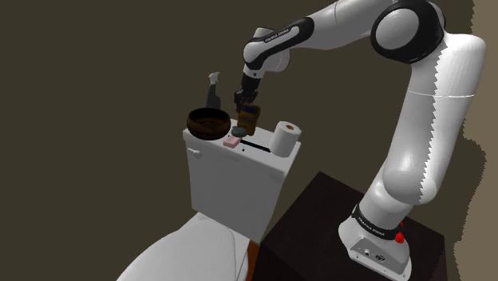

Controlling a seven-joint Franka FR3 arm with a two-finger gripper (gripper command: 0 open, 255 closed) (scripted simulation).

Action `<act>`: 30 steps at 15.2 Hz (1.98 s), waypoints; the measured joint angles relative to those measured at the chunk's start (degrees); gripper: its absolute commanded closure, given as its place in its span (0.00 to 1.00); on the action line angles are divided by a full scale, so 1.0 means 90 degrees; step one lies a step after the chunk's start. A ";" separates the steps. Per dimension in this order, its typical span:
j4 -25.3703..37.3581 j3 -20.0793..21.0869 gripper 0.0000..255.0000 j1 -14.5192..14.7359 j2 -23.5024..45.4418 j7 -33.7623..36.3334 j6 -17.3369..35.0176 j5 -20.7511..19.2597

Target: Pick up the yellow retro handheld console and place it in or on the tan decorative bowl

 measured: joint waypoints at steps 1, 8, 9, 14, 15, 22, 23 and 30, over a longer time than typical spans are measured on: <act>0.0040 -0.0002 1.00 0.0005 -0.0028 0.0024 -0.0068 -0.0016; 0.0331 -0.0026 1.00 0.0010 -0.0262 0.0133 -0.0586 -0.0113; 0.0417 -0.0026 1.00 0.0012 -0.0270 0.0155 -0.0677 -0.0126; 0.0711 -0.0037 1.00 0.0012 -0.0363 0.0225 -0.1061 -0.0177; 0.0760 -0.0040 1.00 0.0010 -0.0392 0.0236 -0.1137 -0.0188; 0.1233 -0.0059 1.00 -0.0005 -0.0493 0.0309 -0.1707 -0.0241; 0.1307 -0.0058 1.00 -0.0003 -0.0505 0.0327 -0.1792 -0.0249; 0.1892 -0.0064 1.00 -0.0009 -0.0501 0.0411 -0.2366 -0.0281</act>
